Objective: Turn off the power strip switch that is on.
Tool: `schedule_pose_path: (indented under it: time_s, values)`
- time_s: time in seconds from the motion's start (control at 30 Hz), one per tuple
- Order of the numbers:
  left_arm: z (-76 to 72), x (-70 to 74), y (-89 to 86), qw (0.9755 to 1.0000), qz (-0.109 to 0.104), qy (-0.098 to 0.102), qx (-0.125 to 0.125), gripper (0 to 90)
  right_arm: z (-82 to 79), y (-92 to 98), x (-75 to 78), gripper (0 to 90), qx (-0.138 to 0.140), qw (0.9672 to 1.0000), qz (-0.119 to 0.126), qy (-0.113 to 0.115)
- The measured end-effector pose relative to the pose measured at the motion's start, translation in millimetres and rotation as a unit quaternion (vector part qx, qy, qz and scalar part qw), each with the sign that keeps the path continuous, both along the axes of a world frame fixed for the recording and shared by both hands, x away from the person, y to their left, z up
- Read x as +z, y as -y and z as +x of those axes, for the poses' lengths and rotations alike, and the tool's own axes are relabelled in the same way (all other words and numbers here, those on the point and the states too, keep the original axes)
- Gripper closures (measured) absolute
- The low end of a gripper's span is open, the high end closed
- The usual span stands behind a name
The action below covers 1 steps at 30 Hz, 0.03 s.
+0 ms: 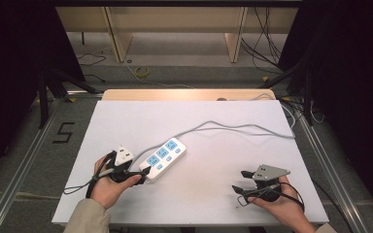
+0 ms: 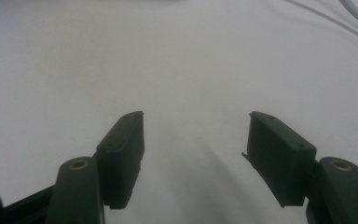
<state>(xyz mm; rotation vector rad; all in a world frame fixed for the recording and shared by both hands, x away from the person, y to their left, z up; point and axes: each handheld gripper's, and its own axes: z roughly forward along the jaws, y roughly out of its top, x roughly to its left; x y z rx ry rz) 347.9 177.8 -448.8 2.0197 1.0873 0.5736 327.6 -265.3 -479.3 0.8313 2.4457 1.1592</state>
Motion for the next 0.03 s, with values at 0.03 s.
schedule_pose_path:
  time_s: [0.03]
  values:
    - [0.8, 0.4, -3.1, 1.0, 0.001, 0.006, 0.006, 23.9, 0.3, 0.3, 0.0, 37.3, 0.0, 1.0, 0.0, 0.002]
